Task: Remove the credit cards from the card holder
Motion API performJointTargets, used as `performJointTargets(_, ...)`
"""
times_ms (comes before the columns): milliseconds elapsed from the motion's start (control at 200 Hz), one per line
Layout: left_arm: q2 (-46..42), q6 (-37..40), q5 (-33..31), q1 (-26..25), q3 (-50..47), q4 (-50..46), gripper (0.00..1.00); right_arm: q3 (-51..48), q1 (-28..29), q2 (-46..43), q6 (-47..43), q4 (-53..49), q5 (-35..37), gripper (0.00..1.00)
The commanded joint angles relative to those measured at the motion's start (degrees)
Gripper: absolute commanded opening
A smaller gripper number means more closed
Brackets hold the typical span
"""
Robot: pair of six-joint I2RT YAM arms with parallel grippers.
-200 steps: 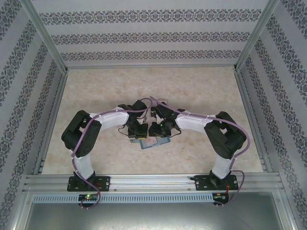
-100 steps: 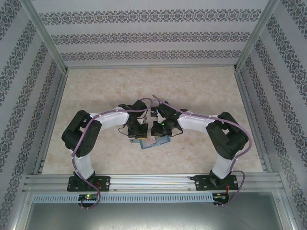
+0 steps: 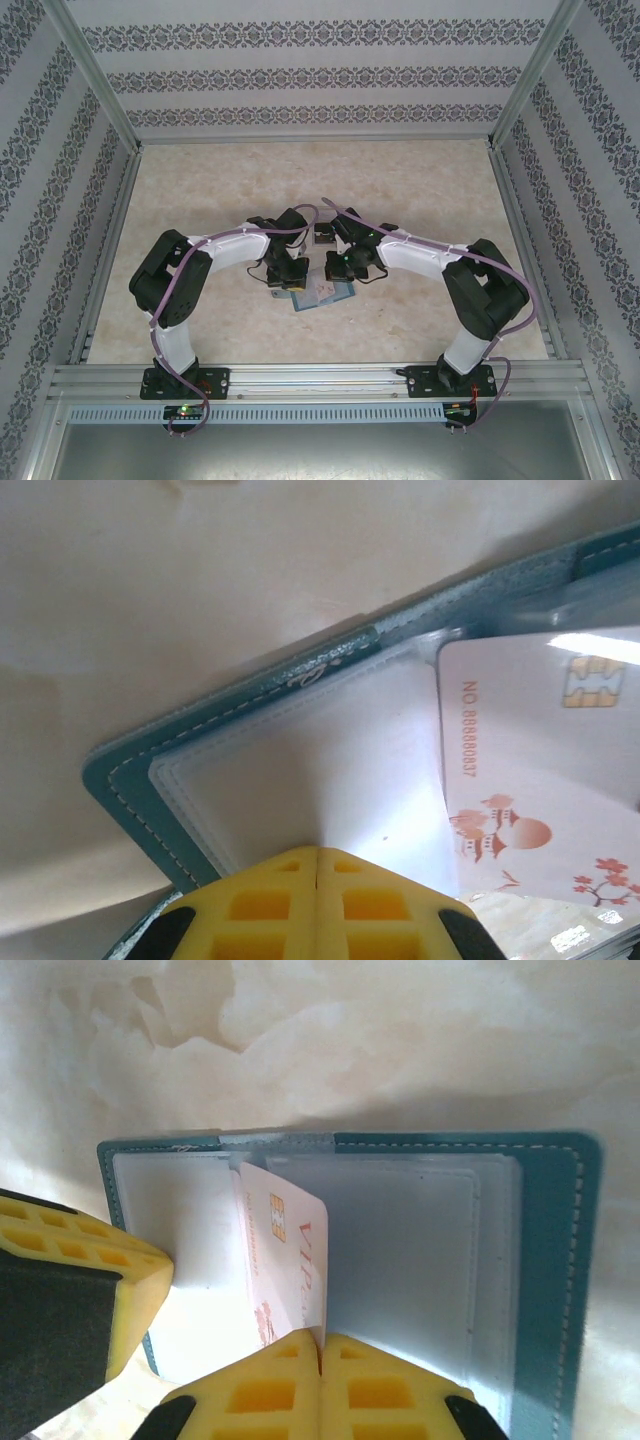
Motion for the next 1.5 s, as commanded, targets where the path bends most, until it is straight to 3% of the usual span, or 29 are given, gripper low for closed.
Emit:
performJointTargets(0,2.3,1.5,-5.5,-0.3,0.6,-4.4,0.0,0.4,-0.5,-0.9,-2.0,-5.7,5.3,0.04)
performJointTargets(734,0.6,4.6,-9.0,0.5,6.3,-8.0,0.01,1.8,0.2,-5.7,-3.8,-7.7,5.5,0.0)
performJointTargets(1174,-3.3,3.1,-8.4,0.8,2.4,-6.3,0.01,10.1,0.0,-5.8,-20.2,-16.4,9.7,0.0)
performJointTargets(1494,-5.0,1.7,-6.1,1.5,-1.1,-3.7,0.01,14.1,-0.5,-2.9,-45.8,-20.3,9.8,0.0)
